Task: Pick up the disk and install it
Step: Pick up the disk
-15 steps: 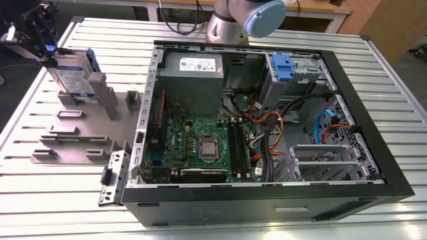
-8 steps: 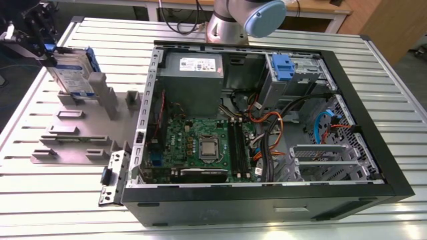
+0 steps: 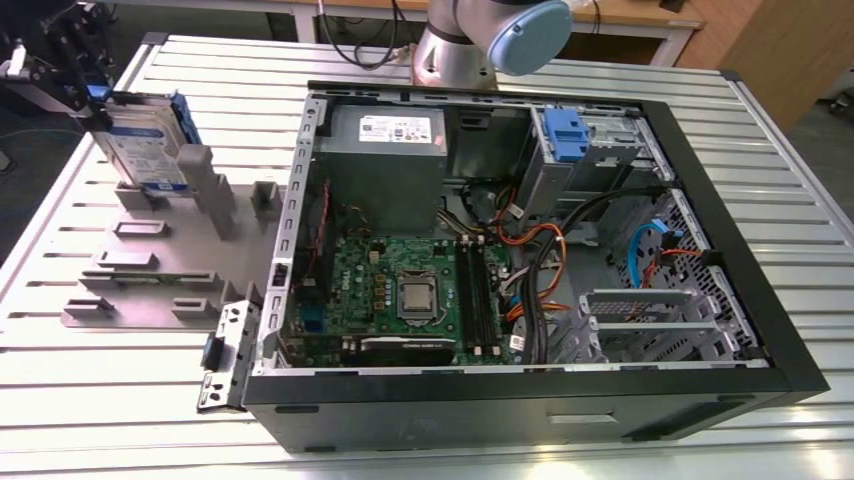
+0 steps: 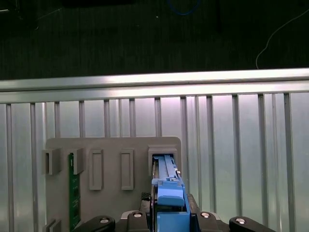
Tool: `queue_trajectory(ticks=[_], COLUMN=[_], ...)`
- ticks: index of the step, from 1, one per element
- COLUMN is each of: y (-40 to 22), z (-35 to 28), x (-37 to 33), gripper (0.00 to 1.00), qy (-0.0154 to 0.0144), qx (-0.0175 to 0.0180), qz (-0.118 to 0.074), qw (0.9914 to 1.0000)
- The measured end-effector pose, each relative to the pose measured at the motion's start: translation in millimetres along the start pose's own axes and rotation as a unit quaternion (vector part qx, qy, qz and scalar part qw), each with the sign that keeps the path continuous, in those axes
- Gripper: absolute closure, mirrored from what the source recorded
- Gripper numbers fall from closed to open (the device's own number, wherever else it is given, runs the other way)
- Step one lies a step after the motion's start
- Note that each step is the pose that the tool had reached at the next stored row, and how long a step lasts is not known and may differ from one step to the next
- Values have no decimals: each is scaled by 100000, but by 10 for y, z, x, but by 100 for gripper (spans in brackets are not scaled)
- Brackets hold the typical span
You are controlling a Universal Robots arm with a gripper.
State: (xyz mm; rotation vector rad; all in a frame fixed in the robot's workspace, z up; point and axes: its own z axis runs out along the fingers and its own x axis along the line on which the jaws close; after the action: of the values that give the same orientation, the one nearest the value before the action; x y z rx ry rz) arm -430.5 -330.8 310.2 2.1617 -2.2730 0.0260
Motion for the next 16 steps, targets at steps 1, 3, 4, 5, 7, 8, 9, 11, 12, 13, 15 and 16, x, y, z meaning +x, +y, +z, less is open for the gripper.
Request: queue_trajectory(ticks=[1,3,4,5,7,8,9,11,12,13,15,16], y=[0,0,0,0,0,0,0,0,-1,-1,0,0], z=[-5,-14,-13,-16,-21,-23,-26,-33,-33,-34,-40,-44], x=[0,0,0,0,0,0,1,1,0,0,1,1], gripper=[64,64,64,64,64,64,64,64,64,64,64,64], qy=[-1,-3,-7,-3,-4,-1,2,0,-5,-8,-3,-3], qx=[1,7,13,8,3,2,-4,-1,9,14,0,3], qz=[-1,-2,-3,-1,-3,-4,-2,-3,0,-1,-1,0], qw=[100000,100000,100000,100000,100000,100000,100000,100000,100000,100000,100000,100000])
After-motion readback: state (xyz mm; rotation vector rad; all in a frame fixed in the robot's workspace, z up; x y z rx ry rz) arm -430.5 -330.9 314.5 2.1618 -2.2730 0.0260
